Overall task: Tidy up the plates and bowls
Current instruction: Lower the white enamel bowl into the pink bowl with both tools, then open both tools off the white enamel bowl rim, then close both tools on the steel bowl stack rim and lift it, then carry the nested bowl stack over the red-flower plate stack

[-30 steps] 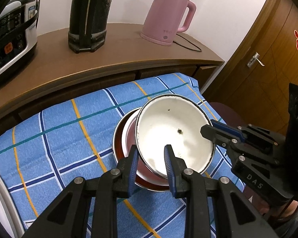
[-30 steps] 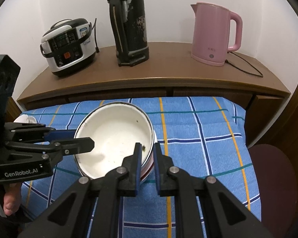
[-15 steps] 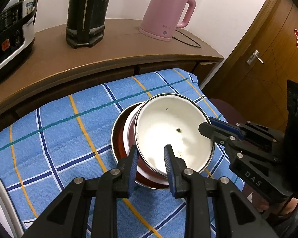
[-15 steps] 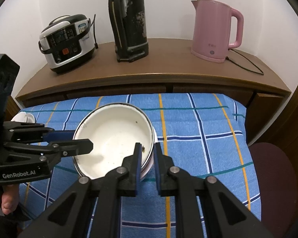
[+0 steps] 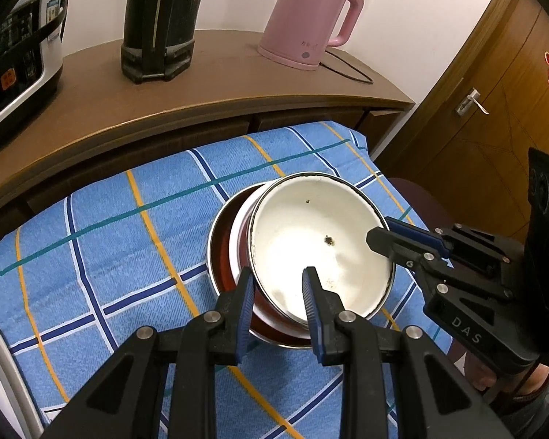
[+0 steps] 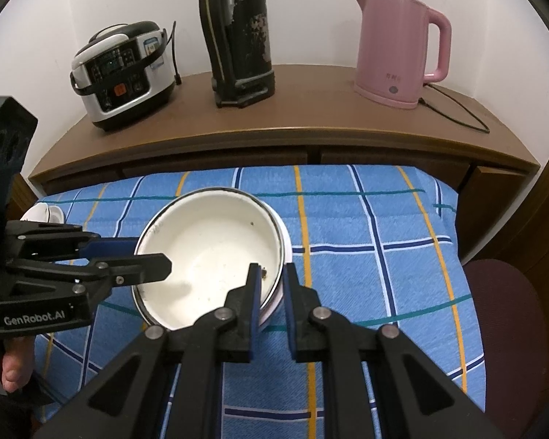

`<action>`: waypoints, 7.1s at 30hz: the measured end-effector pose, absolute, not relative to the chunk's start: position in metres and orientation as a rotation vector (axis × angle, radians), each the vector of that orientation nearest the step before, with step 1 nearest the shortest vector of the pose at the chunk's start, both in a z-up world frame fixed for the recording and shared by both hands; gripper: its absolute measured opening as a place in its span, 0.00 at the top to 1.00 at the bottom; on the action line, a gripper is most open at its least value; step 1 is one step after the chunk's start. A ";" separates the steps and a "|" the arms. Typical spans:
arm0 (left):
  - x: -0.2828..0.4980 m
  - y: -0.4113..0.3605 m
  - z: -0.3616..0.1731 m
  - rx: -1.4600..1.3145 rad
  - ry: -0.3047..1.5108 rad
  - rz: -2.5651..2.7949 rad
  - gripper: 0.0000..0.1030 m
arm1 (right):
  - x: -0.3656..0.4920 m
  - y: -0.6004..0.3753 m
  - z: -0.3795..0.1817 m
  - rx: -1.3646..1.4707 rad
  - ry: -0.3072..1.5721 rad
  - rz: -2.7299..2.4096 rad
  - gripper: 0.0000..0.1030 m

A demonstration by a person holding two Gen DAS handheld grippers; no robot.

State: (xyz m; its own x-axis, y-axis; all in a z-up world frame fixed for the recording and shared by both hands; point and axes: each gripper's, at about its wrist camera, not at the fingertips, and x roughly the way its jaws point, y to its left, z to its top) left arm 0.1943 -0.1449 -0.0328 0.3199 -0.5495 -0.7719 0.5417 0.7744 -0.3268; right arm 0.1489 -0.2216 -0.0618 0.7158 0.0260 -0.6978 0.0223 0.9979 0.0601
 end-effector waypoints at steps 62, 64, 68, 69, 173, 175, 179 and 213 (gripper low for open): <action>0.188 -0.142 -0.028 0.036 0.937 -0.698 0.72 | 0.151 -0.215 -0.068 0.072 0.779 0.029 0.87; 0.189 -0.140 -0.027 0.032 0.929 -0.695 0.72 | 0.149 -0.215 -0.066 0.080 0.761 0.039 0.82; 0.188 -0.135 -0.021 0.010 0.894 -0.696 0.54 | 0.146 -0.212 -0.059 0.072 0.723 0.033 0.62; 0.188 -0.133 -0.020 0.007 0.880 -0.690 0.50 | 0.146 -0.212 -0.057 0.073 0.718 0.033 0.60; 0.111 0.147 -0.009 -0.398 0.786 -0.028 0.62 | 0.211 0.056 0.013 -0.011 0.696 0.613 0.82; 0.110 0.155 -0.011 -0.406 0.791 -0.010 0.62 | 0.215 0.065 0.012 -0.014 0.709 0.630 0.82; 0.105 0.169 -0.013 -0.423 0.791 0.020 0.62 | 0.215 0.079 0.012 -0.027 0.710 0.650 0.82; 0.114 0.179 -0.064 -0.474 0.949 0.036 0.62 | 0.237 0.107 -0.041 -0.096 0.897 0.660 0.81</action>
State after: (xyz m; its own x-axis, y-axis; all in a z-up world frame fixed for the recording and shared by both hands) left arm 0.1137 0.1790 -0.0641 0.5901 -0.1750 -0.7881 -0.2338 0.8974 -0.3743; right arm 0.2368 0.1072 -0.0409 0.4416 0.4920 -0.7503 -0.5696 0.7999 0.1892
